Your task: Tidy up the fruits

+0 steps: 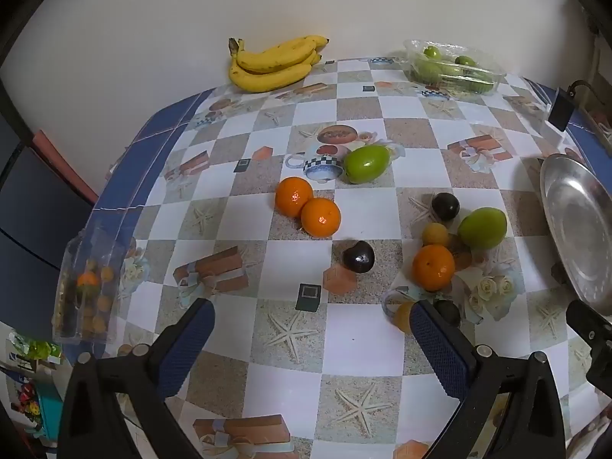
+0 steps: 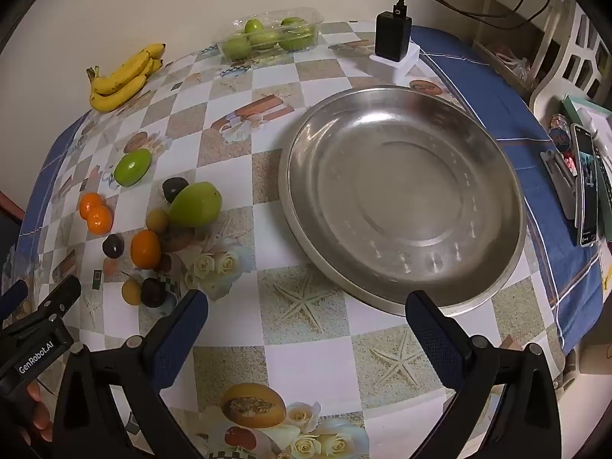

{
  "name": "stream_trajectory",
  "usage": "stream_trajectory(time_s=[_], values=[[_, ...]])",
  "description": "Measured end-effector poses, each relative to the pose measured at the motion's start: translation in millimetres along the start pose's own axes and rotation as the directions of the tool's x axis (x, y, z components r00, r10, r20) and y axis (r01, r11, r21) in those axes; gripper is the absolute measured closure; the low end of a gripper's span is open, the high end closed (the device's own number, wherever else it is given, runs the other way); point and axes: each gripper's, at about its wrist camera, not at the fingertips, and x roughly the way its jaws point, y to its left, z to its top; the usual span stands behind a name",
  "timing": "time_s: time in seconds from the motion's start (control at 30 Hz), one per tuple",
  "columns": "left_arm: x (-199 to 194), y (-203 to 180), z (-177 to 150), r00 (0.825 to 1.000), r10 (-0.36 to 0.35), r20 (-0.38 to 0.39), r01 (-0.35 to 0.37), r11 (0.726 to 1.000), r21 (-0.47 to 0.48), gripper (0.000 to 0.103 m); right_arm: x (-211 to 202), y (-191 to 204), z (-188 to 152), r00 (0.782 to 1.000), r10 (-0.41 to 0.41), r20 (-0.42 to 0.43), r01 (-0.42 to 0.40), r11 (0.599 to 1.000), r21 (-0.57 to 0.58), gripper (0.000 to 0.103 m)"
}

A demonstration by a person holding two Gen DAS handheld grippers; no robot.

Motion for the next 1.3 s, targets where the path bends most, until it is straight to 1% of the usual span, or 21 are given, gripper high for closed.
stream_trajectory(time_s=[0.13, 0.2, 0.6, 1.3], values=[[0, -4, -1, 1.000, 0.010, 0.001, -0.010, 1.000, 0.003, 0.000, 1, 0, -1, 1.000, -0.001, -0.004, 0.001, 1.000, -0.002, 0.000], [0, 0, 0, 1.000, -0.006, -0.005, 0.005, 1.000, -0.004, 0.000, 1, 0, -1, 1.000, 0.000, -0.005, 0.000, 1.000, -0.001, 0.000], [0, 6, 1, 1.000, -0.013, -0.006, 0.012, 0.999, -0.032, 0.000, 1, 1, -1, 1.000, -0.001, -0.006, 0.001, 1.000, -0.002, 0.000], [1, 9, 0, 1.000, -0.010, -0.008, 0.010, 0.999, -0.051, 0.000, 1, 2, -1, 1.000, -0.004, -0.009, 0.004, 1.000, -0.004, 0.000]])
